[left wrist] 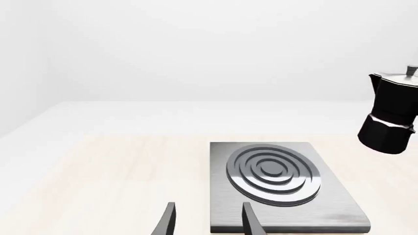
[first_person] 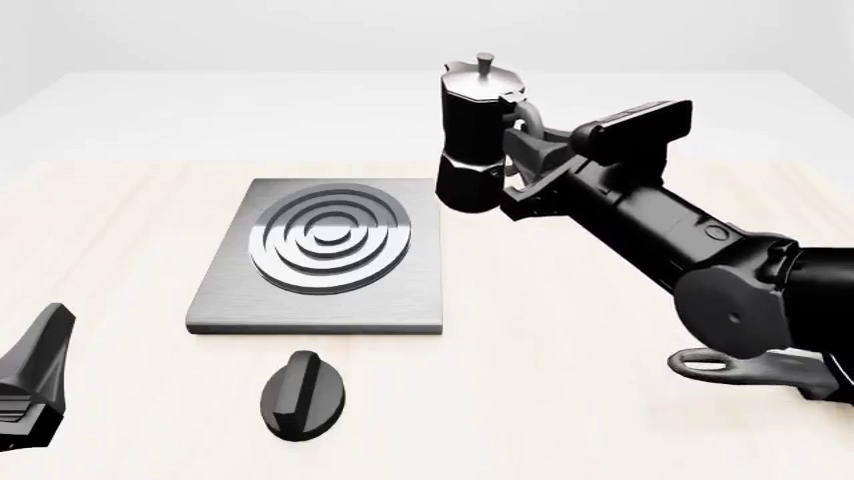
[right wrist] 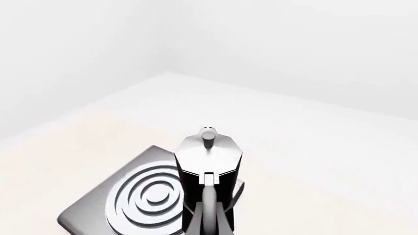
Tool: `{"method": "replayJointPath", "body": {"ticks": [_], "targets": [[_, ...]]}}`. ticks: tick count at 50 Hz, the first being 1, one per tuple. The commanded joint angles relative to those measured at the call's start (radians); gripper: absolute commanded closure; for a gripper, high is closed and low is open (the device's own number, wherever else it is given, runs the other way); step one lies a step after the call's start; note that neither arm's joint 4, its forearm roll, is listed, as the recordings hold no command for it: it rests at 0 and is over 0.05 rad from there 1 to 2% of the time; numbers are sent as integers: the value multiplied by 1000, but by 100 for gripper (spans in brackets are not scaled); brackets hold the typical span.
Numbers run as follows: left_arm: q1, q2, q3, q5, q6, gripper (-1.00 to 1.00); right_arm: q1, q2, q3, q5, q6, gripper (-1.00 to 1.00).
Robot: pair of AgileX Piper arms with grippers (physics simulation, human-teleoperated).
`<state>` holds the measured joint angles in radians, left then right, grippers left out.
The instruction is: Put the moka pot on the stove.
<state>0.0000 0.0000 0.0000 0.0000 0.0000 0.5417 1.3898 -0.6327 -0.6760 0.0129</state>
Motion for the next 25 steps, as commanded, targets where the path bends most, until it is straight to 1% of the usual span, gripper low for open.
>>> {"method": "replayJointPath", "body": {"ticks": [1, 25], "targets": [[0, 0, 0, 0, 0, -100, 20, 46, -69, 0, 9, 100], [0, 0, 0, 0, 0, -100, 61, 154, -175, -16, 27, 100]]}}
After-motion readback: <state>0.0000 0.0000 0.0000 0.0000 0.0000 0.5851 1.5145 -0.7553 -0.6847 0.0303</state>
